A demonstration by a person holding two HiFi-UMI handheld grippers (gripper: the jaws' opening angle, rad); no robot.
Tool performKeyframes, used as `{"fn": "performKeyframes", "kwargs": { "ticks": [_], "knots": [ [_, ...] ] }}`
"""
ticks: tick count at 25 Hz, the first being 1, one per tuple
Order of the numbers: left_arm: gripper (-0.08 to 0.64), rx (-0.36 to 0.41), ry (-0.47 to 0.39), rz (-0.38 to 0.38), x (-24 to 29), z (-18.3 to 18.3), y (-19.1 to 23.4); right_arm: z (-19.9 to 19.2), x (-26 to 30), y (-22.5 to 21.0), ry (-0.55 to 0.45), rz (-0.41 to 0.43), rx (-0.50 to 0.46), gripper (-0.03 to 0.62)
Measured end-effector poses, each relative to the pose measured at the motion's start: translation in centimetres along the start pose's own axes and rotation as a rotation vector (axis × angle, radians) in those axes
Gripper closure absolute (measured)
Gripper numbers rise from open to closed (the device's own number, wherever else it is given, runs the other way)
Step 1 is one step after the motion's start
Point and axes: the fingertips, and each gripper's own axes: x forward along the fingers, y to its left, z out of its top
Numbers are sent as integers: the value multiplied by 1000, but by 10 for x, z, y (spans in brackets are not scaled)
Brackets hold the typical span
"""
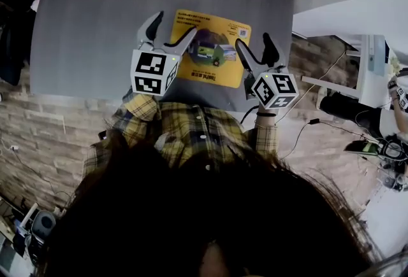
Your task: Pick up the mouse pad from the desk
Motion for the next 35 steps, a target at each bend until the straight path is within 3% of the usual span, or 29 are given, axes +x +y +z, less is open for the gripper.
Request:
{"fn": "performKeyframes", "kwargs": {
  "ticks": [20,35],
  "knots": [
    [187,-8,130,14,29,-46,-6,-39,14,-19,109,27,66,222],
    [189,2,284,35,46,-109,4,-98,26,-33,284,22,147,224]
  ]
}}
